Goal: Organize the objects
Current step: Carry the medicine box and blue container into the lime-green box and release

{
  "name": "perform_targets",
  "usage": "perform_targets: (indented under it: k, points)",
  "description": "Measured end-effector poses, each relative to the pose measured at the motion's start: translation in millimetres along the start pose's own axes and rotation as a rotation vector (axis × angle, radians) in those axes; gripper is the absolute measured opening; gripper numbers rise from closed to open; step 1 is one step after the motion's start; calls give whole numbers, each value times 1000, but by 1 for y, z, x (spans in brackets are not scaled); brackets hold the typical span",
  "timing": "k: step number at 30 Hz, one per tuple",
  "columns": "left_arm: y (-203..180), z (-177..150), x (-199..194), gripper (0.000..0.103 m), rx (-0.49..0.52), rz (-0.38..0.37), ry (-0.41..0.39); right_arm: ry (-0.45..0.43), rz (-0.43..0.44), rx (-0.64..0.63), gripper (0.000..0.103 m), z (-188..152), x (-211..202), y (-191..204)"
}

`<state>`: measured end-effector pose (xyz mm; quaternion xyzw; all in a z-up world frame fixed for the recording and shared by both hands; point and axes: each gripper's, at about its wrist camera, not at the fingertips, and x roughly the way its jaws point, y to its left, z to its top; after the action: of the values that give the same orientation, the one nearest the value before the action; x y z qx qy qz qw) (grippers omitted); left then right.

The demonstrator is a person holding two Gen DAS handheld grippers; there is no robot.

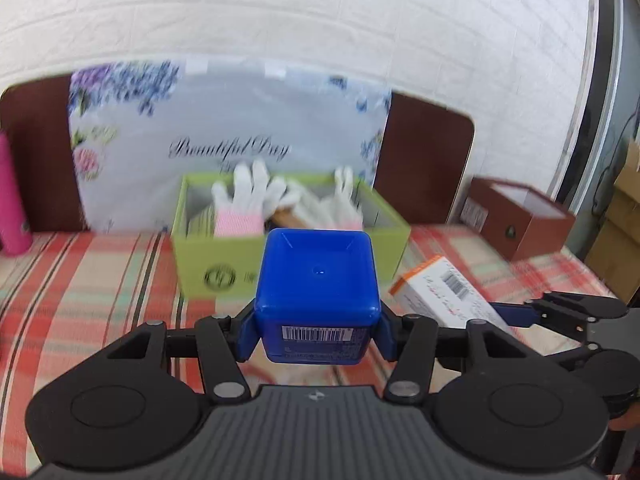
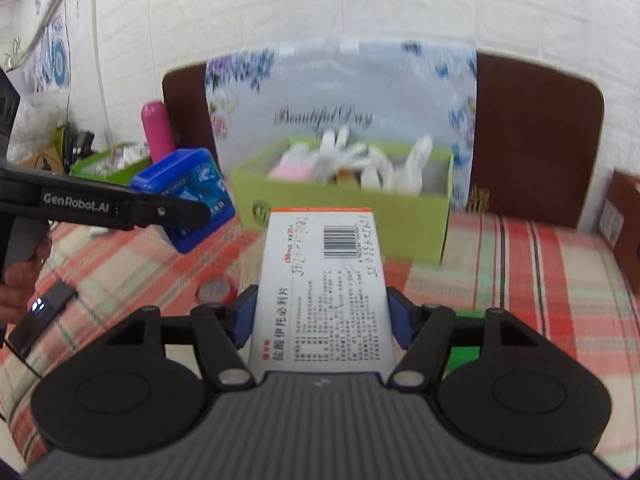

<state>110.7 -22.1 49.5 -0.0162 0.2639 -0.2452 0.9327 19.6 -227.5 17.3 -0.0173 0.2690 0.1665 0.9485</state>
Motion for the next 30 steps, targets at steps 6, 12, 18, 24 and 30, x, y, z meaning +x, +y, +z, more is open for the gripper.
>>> perform_targets:
  k: [6,12,18,24,30]
  points:
    - [3,58,40,58,12,21,-46,-116,-45,-26,65,66,35,-20]
    - [20,99,90,58,-10,48,-60,-167,-83,-48,65,107,89,-46]
    - [39,101,143,58,-17,86,-19,-153,-110,-110,65,112,147,-56]
    - [55,75,179,80,5,181,27,-99,-139,-169,96,87,196,-59]
    - [62,63,169,81,4,198,14,-125,-165,-178,103,68,187,-61]
